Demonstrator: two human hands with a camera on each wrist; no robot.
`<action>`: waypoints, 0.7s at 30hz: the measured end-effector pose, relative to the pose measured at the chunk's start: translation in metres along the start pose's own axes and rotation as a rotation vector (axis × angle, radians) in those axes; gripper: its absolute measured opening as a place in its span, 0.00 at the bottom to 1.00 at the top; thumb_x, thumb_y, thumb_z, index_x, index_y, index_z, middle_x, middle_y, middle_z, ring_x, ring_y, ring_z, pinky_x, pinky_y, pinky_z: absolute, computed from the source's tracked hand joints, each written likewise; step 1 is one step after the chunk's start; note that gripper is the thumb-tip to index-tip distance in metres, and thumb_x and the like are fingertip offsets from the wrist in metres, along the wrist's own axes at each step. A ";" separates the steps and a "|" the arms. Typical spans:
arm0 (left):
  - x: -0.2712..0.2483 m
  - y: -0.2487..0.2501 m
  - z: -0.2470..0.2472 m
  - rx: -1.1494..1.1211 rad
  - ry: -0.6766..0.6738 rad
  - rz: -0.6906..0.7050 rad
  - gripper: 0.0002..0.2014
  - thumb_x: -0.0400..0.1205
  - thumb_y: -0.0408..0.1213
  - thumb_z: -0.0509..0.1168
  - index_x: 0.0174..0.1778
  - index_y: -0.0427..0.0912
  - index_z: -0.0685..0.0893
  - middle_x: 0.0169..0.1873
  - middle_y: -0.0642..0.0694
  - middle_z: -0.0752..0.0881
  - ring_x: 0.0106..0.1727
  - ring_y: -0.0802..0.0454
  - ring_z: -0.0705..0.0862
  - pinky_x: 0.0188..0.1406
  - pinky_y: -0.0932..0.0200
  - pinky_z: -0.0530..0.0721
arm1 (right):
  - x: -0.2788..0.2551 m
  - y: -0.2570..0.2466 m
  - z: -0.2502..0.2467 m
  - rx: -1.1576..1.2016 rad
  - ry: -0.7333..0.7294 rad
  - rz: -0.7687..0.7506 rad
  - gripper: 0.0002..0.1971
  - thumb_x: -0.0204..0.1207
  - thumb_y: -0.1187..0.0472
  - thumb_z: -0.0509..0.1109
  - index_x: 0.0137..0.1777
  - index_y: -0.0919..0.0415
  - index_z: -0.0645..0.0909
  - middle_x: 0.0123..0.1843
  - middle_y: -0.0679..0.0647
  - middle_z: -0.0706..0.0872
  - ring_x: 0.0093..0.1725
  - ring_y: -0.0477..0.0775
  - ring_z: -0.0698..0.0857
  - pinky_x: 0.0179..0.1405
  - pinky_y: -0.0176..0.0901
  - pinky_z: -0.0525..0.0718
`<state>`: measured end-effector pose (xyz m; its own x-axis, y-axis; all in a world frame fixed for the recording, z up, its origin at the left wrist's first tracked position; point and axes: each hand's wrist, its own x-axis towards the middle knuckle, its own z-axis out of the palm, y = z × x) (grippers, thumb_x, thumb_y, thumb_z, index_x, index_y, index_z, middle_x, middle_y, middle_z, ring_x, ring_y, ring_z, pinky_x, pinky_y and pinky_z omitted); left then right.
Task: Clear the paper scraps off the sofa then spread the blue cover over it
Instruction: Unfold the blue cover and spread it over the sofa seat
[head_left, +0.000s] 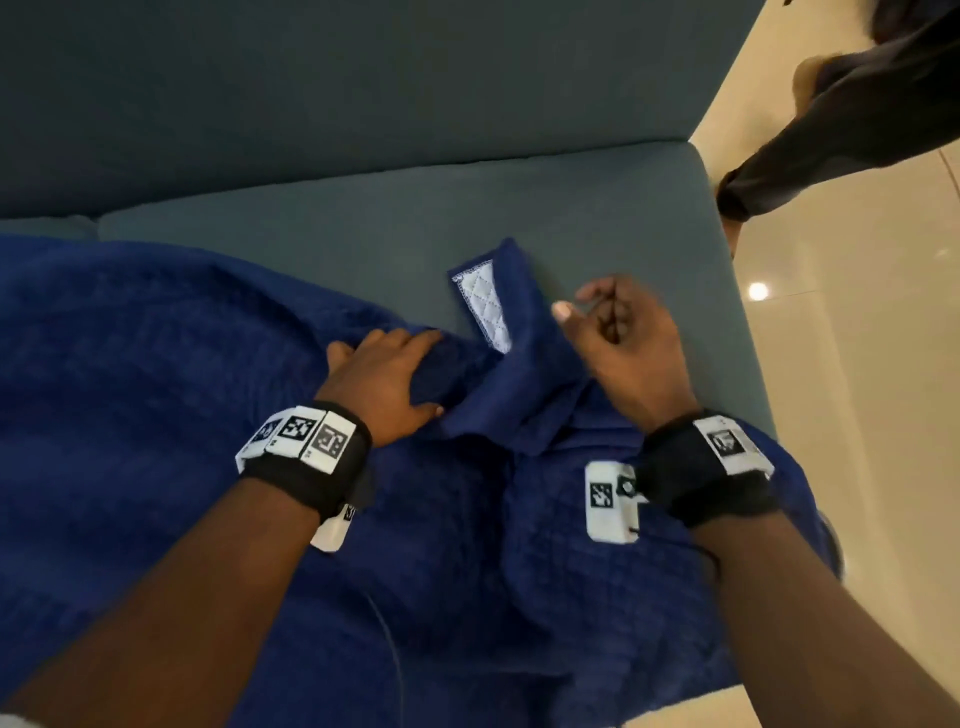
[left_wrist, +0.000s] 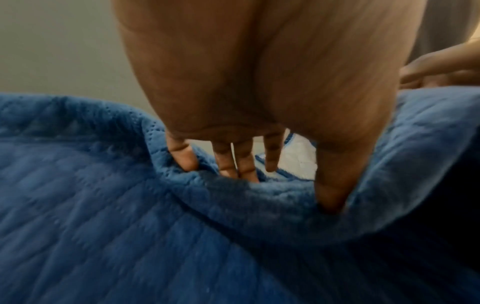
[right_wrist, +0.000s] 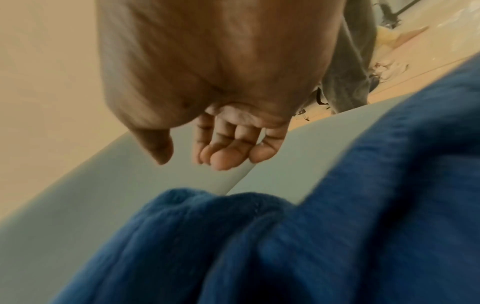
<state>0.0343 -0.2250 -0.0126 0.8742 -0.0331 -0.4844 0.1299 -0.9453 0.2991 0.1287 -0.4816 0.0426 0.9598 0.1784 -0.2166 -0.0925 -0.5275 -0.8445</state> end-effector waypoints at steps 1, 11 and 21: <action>-0.003 0.000 0.006 0.019 0.003 -0.014 0.47 0.72 0.64 0.70 0.87 0.59 0.60 0.71 0.50 0.77 0.73 0.43 0.74 0.57 0.43 0.66 | 0.011 -0.002 0.006 -0.076 -0.047 0.025 0.23 0.73 0.41 0.82 0.63 0.47 0.80 0.35 0.50 0.86 0.34 0.43 0.83 0.41 0.38 0.82; -0.003 -0.012 -0.005 0.031 0.045 -0.115 0.67 0.63 0.68 0.79 0.90 0.54 0.44 0.68 0.40 0.80 0.70 0.37 0.78 0.60 0.37 0.76 | 0.032 -0.004 0.053 -0.503 -0.522 0.047 0.07 0.84 0.58 0.70 0.59 0.56 0.85 0.42 0.57 0.91 0.38 0.56 0.91 0.44 0.51 0.91; 0.055 -0.047 -0.062 -0.126 0.166 -0.076 0.44 0.82 0.72 0.53 0.90 0.54 0.49 0.81 0.41 0.75 0.82 0.40 0.73 0.79 0.33 0.60 | 0.100 -0.011 -0.113 0.255 0.315 0.169 0.07 0.94 0.56 0.59 0.52 0.51 0.69 0.33 0.52 0.91 0.30 0.47 0.92 0.28 0.43 0.86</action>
<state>0.1055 -0.1622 -0.0025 0.9234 0.1007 -0.3704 0.2468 -0.8947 0.3722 0.2556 -0.5523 0.0854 0.9559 -0.1754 -0.2356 -0.2797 -0.2983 -0.9126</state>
